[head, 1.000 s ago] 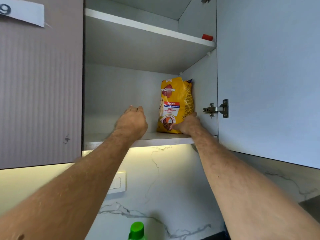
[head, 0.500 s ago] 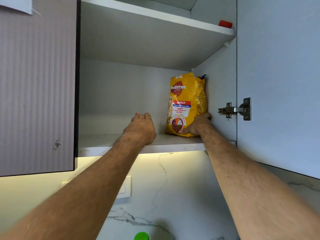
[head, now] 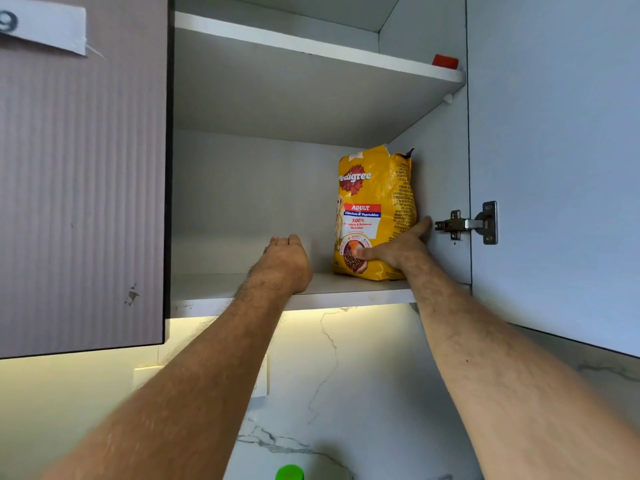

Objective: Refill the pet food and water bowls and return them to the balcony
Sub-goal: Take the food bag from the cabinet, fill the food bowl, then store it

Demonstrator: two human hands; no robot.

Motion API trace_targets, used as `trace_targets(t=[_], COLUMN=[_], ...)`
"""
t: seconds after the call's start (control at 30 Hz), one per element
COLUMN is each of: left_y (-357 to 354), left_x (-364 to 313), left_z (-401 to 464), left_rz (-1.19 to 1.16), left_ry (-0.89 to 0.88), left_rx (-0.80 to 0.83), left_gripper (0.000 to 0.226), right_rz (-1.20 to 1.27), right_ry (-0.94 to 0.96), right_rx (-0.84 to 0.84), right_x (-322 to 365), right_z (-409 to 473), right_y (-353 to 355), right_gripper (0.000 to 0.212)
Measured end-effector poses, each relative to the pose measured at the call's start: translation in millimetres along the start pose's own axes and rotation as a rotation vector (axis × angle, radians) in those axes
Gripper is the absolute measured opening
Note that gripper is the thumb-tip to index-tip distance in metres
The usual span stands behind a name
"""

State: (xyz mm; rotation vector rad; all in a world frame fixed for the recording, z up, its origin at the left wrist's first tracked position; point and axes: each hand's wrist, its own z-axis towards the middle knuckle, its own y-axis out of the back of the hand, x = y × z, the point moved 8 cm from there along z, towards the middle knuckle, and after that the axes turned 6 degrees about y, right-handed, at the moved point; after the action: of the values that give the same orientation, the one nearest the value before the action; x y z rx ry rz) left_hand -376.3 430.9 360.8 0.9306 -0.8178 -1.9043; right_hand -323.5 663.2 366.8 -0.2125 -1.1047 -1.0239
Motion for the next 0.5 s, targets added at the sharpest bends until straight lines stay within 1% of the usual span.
trace_targets(t=[0.07,0.1,0.2,0.23,0.3,0.4,0.43,0.5], left_y=[1,2,4,4,4,3,3,2], left_x=[2,3,2,1,0,0,1,2], left_z=[-2,-2,-3,-3,-3,-4,-4,-5], left_rz=[-0.003,-0.002,-0.011,-0.015,-0.022,-0.033,-0.035,-0.039], left_ry=[0.003,0.003,0.009,0.011,0.016,0.025,0.030,0.032], left_rx=[-0.011,-0.017,-0.025,-0.024,-0.018,-0.003,0.002,0.004], left_gripper=[0.067,0.067,0.067,0.068,0.067,0.067,0.068,0.068], right_rz=[-0.020,-0.033,-0.082,-0.092,-0.075,-0.003,0.036,0.092], right_ry=[0.021,0.026,0.044,0.052,0.066,0.090,0.104,0.133], right_rx=[-0.015,-0.024,-0.044,-0.044,-0.041,-0.049,-0.062,-0.092], right_x=[-1,-2,0,1,2,3,3,4], right_z=[-4,-6,-10,-11,-12,-15,-17,-20], right_y=[-2,-2,7,11,19,23,22,20], right_gripper=[0.156,0.152,0.126,0.120,0.116,0.121,0.128,0.149])
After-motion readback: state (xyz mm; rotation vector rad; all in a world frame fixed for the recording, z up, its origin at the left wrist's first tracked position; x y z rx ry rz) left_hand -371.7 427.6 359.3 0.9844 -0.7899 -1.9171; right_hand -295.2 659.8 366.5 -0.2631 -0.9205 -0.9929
